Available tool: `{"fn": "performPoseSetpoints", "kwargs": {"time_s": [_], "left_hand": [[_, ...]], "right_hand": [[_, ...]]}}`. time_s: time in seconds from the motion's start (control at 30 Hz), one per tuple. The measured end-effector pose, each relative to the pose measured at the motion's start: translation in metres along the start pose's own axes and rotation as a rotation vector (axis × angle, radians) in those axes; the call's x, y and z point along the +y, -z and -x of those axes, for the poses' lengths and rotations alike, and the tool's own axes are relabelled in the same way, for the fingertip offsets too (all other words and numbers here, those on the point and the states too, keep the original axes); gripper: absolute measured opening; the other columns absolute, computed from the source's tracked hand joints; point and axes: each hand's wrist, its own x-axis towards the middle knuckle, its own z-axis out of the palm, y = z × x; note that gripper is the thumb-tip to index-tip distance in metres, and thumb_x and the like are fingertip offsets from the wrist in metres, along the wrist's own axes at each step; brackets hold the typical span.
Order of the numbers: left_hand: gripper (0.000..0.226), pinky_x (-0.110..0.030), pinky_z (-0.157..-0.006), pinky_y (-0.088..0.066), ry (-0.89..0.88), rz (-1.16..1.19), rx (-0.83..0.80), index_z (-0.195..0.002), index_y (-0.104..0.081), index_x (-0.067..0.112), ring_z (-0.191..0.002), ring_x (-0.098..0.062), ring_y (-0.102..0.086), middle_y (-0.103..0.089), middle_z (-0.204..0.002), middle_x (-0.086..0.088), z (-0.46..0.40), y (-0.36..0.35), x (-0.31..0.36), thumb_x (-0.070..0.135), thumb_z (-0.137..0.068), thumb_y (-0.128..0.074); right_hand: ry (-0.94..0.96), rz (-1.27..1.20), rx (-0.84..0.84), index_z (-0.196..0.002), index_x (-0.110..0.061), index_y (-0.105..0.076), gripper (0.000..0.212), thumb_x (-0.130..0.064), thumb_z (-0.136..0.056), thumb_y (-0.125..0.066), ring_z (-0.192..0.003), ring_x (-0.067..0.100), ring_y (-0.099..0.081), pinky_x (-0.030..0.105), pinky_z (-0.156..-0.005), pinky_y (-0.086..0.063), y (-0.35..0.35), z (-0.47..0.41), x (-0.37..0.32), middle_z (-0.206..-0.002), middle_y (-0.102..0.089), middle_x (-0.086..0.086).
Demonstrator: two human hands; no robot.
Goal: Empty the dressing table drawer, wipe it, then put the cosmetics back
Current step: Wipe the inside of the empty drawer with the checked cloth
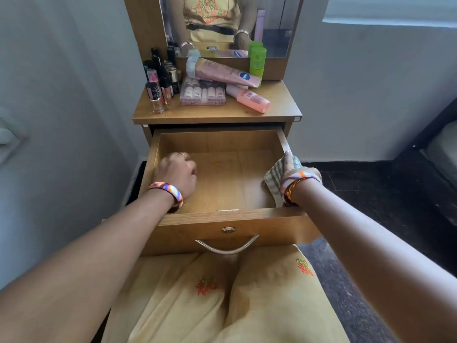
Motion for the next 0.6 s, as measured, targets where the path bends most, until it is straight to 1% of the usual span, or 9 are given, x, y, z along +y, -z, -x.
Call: {"fn": "performPoseSetpoints", "kwargs": {"time_s": [0.1,0.17,0.23,0.27,0.33,0.37,0.4,0.5,0.6], "left_hand": [[0.038,-0.045,-0.108,-0.03,0.273,-0.03,0.14,-0.12,-0.058,0.006,-0.132,-0.034,-0.036,-0.043,-0.14,-0.017,-0.001,0.01,-0.007,0.016,-0.084,-0.056],[0.055,-0.048,-0.113,-0.021,0.518,-0.037,0.03,-0.133,-0.043,0.001,-0.135,-0.038,-0.03,-0.037,-0.144,-0.022,0.001,0.014,-0.015,0.019,-0.083,-0.058],[0.066,-0.048,-0.114,-0.019,0.677,0.047,-0.14,-0.14,-0.03,-0.002,-0.136,-0.038,-0.03,-0.035,-0.145,-0.023,0.001,0.012,-0.024,0.019,-0.083,-0.057],[0.066,-0.048,-0.111,-0.025,0.703,0.118,-0.196,-0.139,-0.028,-0.003,-0.134,-0.039,-0.035,-0.038,-0.143,-0.022,-0.001,0.008,-0.028,0.017,-0.083,-0.056],[0.055,-0.047,-0.102,-0.04,0.679,0.213,-0.234,-0.133,-0.034,-0.004,-0.125,-0.04,-0.047,-0.047,-0.135,-0.022,-0.003,0.003,-0.033,0.01,-0.084,-0.055],[0.051,-0.046,-0.099,-0.043,0.66,0.219,-0.232,-0.13,-0.037,-0.004,-0.121,-0.04,-0.05,-0.049,-0.132,-0.022,-0.004,0.002,-0.033,0.008,-0.084,-0.054],[0.05,-0.045,-0.097,-0.044,0.647,0.214,-0.226,-0.129,-0.038,-0.004,-0.12,-0.04,-0.052,-0.05,-0.131,-0.022,-0.004,0.003,-0.034,0.007,-0.084,-0.054],[0.051,-0.044,-0.095,-0.045,0.633,0.181,-0.242,-0.133,-0.034,-0.004,-0.12,-0.041,-0.052,-0.049,-0.132,-0.022,-0.001,0.005,-0.031,0.007,-0.086,-0.052],[0.05,-0.043,-0.096,-0.044,0.651,0.164,-0.255,-0.133,-0.031,-0.005,-0.123,-0.041,-0.049,-0.047,-0.134,-0.025,-0.001,0.009,-0.028,0.006,-0.089,-0.05]], "right_hand": [[0.026,0.058,-0.016,-0.149,-0.008,-0.014,0.072,-0.013,-0.091,-0.056,-0.137,0.025,-0.036,0.029,-0.096,-0.046,0.004,-0.008,-0.006,-0.158,-0.007,0.012],[-0.027,0.062,0.013,-0.148,-0.008,-0.021,0.075,-0.011,-0.085,-0.062,-0.124,0.029,-0.052,0.029,-0.084,-0.053,0.004,-0.016,-0.009,-0.157,-0.007,0.014],[-0.069,0.031,0.05,-0.148,-0.001,-0.009,0.08,-0.014,-0.088,-0.059,-0.114,0.027,-0.059,0.023,-0.083,-0.054,0.002,-0.029,-0.01,-0.153,-0.023,0.015],[-0.115,-0.005,0.075,-0.148,0.001,0.003,0.087,-0.02,-0.089,-0.057,-0.109,0.027,-0.062,0.023,-0.077,-0.055,0.001,-0.037,-0.01,-0.146,-0.035,0.015],[-0.197,-0.085,0.131,-0.145,0.0,0.017,0.104,-0.035,-0.085,-0.06,-0.1,0.026,-0.064,0.031,-0.054,-0.05,-0.002,-0.054,-0.01,-0.132,-0.051,0.014],[-0.227,-0.123,0.152,-0.145,0.0,0.016,0.108,-0.039,-0.083,-0.062,-0.101,0.027,-0.063,0.032,-0.049,-0.046,-0.002,-0.062,-0.01,-0.128,-0.054,0.013],[-0.228,-0.171,0.165,-0.146,0.001,0.012,0.106,-0.038,-0.083,-0.063,-0.106,0.029,-0.061,0.033,-0.052,-0.047,-0.001,-0.069,-0.01,-0.128,-0.054,0.014],[-0.249,-0.4,0.231,-0.148,0.0,-0.001,0.091,-0.03,-0.088,-0.062,-0.121,0.033,-0.05,0.038,-0.085,-0.047,0.001,-0.094,-0.011,-0.135,-0.044,0.02],[-0.305,-0.407,0.395,-0.145,0.005,-0.008,0.087,-0.033,-0.088,-0.06,-0.119,0.037,-0.044,0.039,-0.094,-0.039,0.001,-0.105,-0.019,-0.134,-0.04,0.026]]}}
